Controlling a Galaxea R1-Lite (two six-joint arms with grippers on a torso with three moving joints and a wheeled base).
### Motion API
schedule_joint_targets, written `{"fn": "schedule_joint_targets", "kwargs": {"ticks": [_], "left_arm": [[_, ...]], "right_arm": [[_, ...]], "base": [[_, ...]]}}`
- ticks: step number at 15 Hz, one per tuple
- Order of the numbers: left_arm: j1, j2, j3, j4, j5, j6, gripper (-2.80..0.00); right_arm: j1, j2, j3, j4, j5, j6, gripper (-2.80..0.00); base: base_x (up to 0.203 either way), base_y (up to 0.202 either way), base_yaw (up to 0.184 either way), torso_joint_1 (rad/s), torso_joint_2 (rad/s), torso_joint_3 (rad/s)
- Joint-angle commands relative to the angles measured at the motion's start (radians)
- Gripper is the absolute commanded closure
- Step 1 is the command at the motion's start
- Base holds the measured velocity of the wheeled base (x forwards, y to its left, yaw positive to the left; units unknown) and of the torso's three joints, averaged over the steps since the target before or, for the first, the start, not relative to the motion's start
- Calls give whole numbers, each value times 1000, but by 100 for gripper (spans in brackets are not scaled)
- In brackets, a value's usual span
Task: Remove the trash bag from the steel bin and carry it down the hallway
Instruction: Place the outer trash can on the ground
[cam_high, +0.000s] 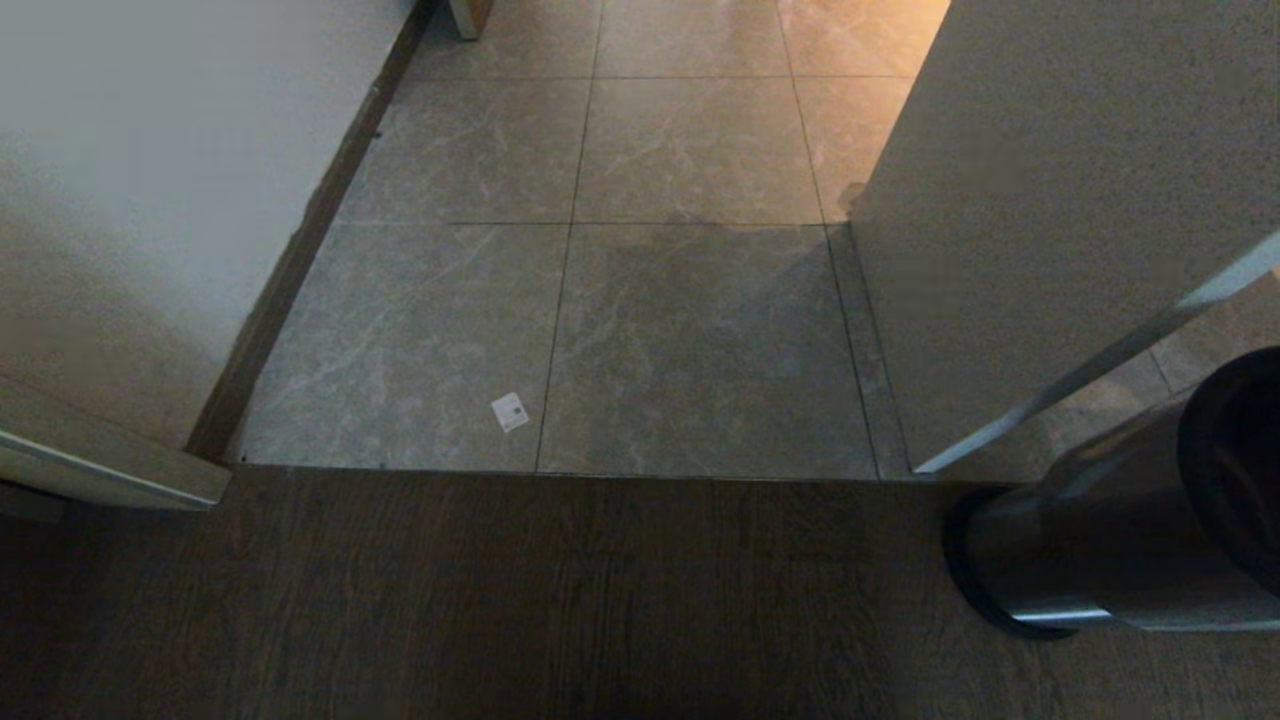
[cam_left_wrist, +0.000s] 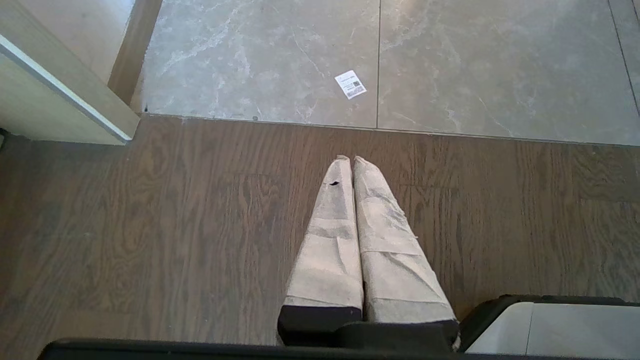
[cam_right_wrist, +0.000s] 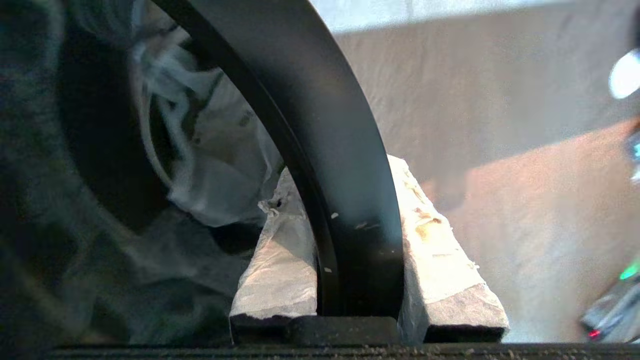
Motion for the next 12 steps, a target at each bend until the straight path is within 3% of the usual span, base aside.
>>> {"fn": "schedule_joint_targets", "kwargs": {"ticks": [1,8,12], "left_arm": [[0,0,0,-1,0,0,0],[0,0,0,-1,0,0,0],[0,0,0,-1,0,0,0]], "right_arm": [[0,-149,-17,58,3,-10,0],[2,-327,-188,442,5,-31,0],[-5,-367,-252,523,-10,-56,0]], "base": [[0,0,0,0,0,0],[0,0,0,0,0,0],[0,0,0,0,0,0]]}}
